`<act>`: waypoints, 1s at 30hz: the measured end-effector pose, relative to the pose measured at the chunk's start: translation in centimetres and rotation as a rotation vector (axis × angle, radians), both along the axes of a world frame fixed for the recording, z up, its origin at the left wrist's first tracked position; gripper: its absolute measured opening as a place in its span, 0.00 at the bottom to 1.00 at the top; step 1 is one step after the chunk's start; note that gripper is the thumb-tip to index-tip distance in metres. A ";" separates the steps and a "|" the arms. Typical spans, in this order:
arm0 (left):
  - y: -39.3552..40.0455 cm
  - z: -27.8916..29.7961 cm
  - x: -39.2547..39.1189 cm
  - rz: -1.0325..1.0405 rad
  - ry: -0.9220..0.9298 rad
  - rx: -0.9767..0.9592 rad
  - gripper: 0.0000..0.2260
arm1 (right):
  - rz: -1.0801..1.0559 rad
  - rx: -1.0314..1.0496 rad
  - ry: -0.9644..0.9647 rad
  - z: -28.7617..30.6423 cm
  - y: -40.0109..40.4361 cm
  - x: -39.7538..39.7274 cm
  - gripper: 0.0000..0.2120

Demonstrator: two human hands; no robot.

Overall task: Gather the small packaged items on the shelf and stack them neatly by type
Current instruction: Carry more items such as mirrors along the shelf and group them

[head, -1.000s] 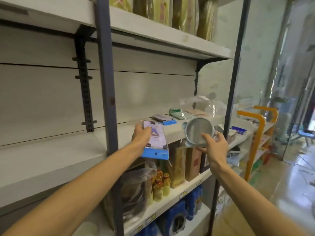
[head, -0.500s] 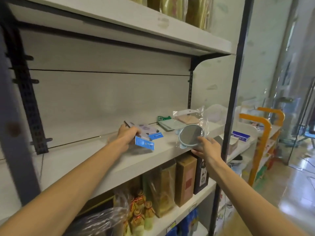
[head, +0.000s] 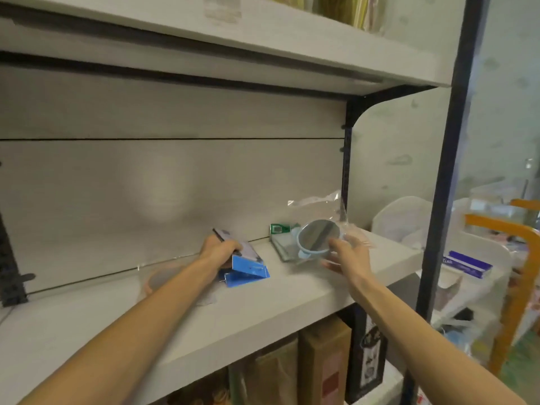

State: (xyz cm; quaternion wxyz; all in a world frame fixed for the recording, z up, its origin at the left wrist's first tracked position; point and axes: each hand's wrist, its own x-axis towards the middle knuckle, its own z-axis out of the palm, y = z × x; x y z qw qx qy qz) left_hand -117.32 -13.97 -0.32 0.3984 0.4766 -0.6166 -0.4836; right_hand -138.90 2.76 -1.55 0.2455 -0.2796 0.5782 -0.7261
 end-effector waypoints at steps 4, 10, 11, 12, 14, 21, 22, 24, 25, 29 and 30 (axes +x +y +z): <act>-1.5 -0.7 -1.5 0.031 -0.219 -0.074 0.06 | 0.065 0.024 0.019 0.3 -2.8 -1.8 0.24; -2.0 -1.1 -1.4 0.160 -0.615 -0.365 0.29 | 0.151 -0.032 0.036 0.5 -6.5 -1.1 0.23; -2.2 -1.2 -0.8 0.180 -0.604 -0.405 0.26 | 0.165 -0.041 0.039 0.6 -7.0 -0.6 0.23; -2.3 -1.1 -0.1 0.204 -0.614 -0.456 0.23 | 0.189 -0.043 0.040 0.7 -7.6 0.0 0.23; -2.4 -0.9 1.9 0.254 -0.655 -0.530 0.18 | 0.264 -0.037 0.039 0.9 -8.8 1.6 0.23; -1.6 -1.5 11.8 0.444 -0.712 -0.478 0.11 | 0.515 -0.017 0.053 0.0 -12.8 10.5 0.21; -1.3 -1.7 13.1 0.460 -0.717 -0.463 0.11 | 0.536 -0.004 0.083 -0.2 -13.2 12.0 0.22; -0.8 -2.2 15.2 0.475 -0.722 -0.433 0.11 | 0.556 0.027 0.168 -0.8 -14.1 14.6 0.30; -0.5 -2.4 16.1 0.466 -0.719 -0.418 0.12 | 0.570 0.033 0.198 -1.0 -14.5 15.8 0.33; 0.4 -3.3 18.4 0.400 -0.778 -0.390 0.19 | 0.500 0.093 0.480 -1.6 -14.9 18.4 0.33; 0.5 -3.5 18.7 0.398 -0.814 -0.394 0.20 | 0.449 0.137 0.625 -1.8 -14.6 18.6 0.33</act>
